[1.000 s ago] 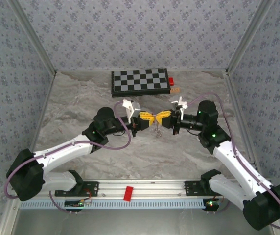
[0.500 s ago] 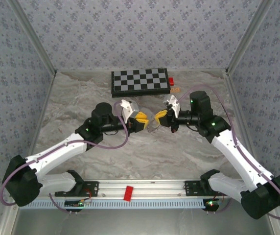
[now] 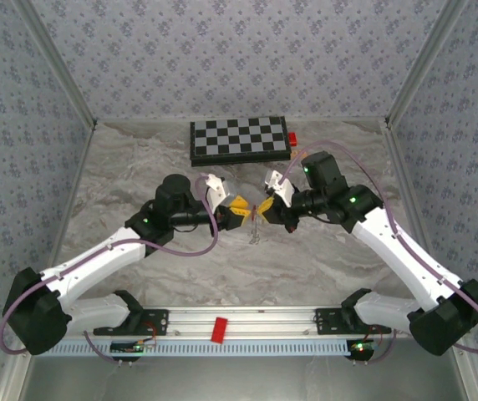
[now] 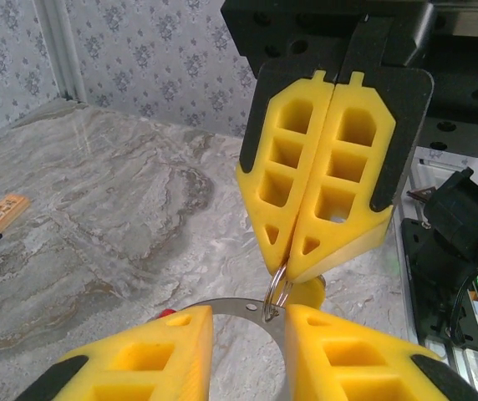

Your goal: Put the keys on the keyring

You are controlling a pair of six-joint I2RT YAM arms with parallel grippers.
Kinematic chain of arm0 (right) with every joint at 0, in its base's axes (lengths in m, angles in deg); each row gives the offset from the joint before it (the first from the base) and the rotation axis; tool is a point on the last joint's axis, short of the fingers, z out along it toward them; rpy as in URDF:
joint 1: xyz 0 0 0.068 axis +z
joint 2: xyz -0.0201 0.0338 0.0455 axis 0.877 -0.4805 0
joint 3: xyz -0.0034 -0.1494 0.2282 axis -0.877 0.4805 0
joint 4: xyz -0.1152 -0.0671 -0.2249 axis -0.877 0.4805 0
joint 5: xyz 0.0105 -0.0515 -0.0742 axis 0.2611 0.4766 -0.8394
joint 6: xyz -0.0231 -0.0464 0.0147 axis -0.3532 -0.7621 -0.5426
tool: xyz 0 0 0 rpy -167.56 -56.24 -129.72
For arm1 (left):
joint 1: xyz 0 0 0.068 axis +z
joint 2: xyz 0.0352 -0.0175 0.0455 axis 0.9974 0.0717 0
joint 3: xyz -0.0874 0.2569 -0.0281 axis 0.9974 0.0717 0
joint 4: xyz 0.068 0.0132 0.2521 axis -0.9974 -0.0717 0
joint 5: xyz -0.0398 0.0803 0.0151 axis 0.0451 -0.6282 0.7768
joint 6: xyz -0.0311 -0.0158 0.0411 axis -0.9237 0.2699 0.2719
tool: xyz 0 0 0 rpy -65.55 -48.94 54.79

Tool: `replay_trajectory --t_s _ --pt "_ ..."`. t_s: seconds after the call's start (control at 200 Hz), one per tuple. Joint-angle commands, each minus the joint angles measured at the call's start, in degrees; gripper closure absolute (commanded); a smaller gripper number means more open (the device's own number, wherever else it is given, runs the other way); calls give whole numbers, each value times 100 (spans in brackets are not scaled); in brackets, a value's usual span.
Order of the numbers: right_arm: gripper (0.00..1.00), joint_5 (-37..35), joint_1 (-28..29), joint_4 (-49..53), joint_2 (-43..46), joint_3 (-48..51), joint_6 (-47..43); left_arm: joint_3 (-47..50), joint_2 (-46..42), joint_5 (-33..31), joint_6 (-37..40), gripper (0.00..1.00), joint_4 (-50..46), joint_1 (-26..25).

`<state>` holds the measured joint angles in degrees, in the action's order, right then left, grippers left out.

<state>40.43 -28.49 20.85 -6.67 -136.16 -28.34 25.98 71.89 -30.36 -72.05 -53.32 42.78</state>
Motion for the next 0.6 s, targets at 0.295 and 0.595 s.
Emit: replay_trajectory --t_s 0.295,0.595 --pt "100 -7 86 66 48 -97 -123 -413 382 559 5 71 50 16" --pt "100 98 100 0 59 -70 -112 -492 549 815 -77 75 93 7"
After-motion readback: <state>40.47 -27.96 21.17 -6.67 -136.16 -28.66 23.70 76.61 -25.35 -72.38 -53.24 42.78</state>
